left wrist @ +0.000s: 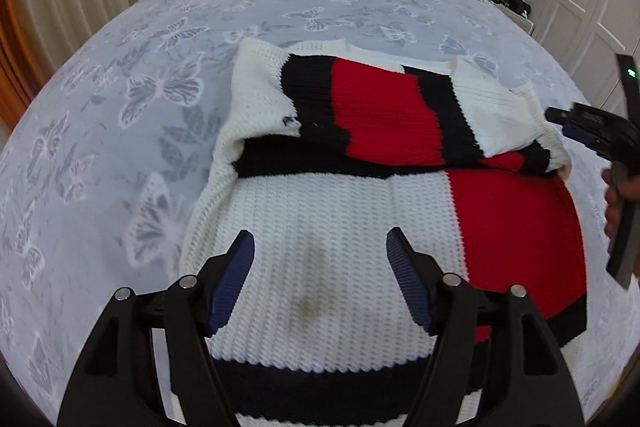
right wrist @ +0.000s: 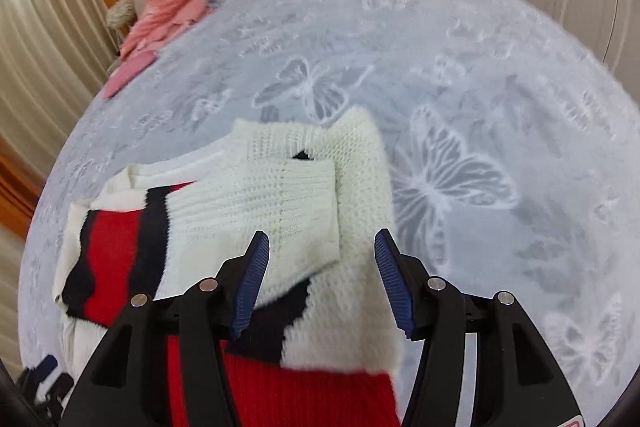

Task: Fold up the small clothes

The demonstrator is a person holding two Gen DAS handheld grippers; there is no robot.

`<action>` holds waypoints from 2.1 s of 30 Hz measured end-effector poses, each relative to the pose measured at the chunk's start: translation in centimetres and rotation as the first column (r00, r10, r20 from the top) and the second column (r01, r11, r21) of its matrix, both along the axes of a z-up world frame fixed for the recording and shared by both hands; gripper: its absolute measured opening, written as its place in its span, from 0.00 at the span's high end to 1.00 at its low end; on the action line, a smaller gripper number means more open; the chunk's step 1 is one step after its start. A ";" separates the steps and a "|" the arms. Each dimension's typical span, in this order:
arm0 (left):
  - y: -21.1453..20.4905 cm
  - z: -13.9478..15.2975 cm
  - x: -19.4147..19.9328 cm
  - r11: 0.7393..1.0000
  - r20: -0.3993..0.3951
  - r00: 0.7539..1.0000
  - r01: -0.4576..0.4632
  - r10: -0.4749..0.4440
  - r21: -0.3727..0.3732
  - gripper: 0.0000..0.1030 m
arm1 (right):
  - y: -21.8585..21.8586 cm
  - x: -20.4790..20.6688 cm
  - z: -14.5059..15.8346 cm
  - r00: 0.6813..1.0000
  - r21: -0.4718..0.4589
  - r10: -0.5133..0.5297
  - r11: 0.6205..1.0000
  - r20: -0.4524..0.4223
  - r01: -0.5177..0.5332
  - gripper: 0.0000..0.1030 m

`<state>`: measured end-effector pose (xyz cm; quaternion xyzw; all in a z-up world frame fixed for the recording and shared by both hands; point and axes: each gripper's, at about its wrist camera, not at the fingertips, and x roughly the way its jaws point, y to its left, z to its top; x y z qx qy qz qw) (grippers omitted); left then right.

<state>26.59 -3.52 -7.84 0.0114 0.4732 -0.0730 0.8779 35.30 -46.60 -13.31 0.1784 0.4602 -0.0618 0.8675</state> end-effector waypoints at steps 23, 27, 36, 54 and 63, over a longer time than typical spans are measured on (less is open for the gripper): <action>3.9 -2.5 0.3 0.999 -0.052 0.998 -0.043 0.044 0.013 0.24 | -1.5 -9.9 2.5 0.993 0.044 -0.053 0.998 0.107 0.049 0.67; 7.1 -1.7 -2.6 0.997 -0.085 0.994 -0.077 0.075 -0.020 0.17 | -0.4 -20.5 2.6 0.999 0.014 -0.014 1.000 0.039 0.013 0.54; 12.2 -1.9 -12.6 0.973 -0.220 0.965 -0.176 0.141 -0.148 0.13 | 4.2 -35.0 -1.0 0.987 0.111 0.045 0.993 -0.157 -0.027 0.43; 9.5 2.2 -10.8 0.955 -0.077 0.990 -0.131 0.114 -0.265 0.12 | 3.2 -25.6 3.5 1.000 0.092 0.012 0.996 0.021 -0.014 0.43; -1.0 3.3 -1.6 0.945 0.000 0.999 0.032 -0.034 -0.327 0.12 | 0.4 -11.1 1.1 0.997 -0.122 0.079 0.989 -0.009 -0.080 0.43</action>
